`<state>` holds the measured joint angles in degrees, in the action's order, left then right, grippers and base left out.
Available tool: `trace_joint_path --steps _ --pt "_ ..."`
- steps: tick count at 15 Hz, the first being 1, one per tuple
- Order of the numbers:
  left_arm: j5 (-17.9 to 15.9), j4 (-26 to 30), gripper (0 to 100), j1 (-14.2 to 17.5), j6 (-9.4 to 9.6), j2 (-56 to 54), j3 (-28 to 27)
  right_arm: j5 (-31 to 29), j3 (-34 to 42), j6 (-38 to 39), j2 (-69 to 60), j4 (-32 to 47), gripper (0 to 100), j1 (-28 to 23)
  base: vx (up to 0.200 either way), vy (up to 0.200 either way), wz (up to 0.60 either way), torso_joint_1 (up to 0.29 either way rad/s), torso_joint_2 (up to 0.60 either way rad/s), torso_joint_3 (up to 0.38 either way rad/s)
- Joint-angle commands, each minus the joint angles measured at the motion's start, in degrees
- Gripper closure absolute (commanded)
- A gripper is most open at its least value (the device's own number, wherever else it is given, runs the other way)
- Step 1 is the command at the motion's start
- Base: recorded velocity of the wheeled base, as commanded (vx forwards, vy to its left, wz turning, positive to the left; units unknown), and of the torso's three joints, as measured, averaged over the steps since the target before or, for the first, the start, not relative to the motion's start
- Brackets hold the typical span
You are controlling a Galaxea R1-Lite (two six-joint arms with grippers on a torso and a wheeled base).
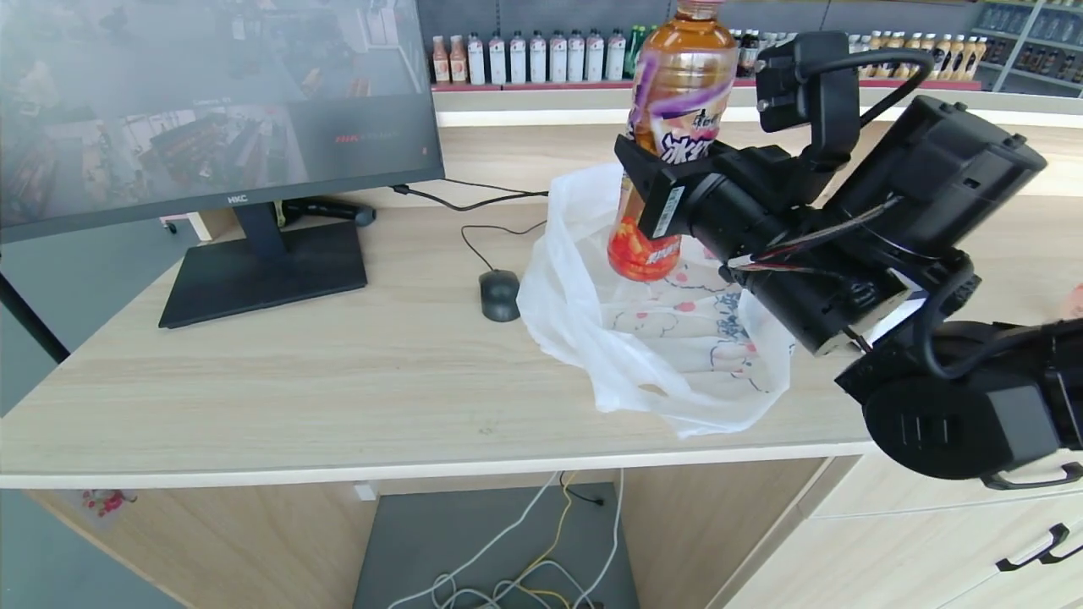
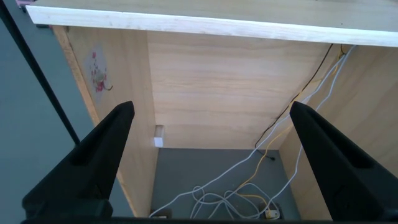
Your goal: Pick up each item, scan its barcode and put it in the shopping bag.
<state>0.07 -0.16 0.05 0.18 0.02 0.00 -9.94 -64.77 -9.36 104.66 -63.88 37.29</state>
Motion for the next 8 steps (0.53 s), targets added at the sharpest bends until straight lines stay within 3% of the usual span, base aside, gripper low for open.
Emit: trace_joint_path --steps 1,8 --pt "0.0 0.0 0 0.0 -0.01 0.0 0.0 0.2 -3.4 0.4 3.8 1.1 100 -2.2 0.000 0.000 0.00 0.000 0.00 0.000" --pt "0.0 0.0 0 0.0 -0.01 0.0 0.0 3.0 -14.7 2.3 9.9 9.2 100 -6.6 0.000 0.000 0.00 0.000 0.00 0.000"
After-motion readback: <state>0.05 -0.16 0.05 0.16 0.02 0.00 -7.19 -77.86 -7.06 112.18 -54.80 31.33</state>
